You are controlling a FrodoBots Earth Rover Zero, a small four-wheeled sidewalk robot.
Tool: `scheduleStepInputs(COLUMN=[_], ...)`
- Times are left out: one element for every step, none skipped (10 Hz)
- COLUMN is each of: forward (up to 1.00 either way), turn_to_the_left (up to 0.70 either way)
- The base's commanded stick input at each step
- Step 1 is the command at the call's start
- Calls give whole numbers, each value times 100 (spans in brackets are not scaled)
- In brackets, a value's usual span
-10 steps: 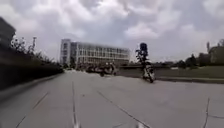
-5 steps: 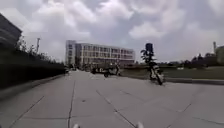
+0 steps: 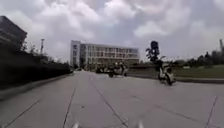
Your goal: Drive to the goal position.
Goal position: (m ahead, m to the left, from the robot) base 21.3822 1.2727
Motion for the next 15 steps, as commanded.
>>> scheduleStepInputs(forward=[70,70,70,70,70,70,70,70,70,70,70,70,70,70,70], turn_to_the_left=[14,14,14,14,14,14,14,14,14,14,14,14,14,14,14])
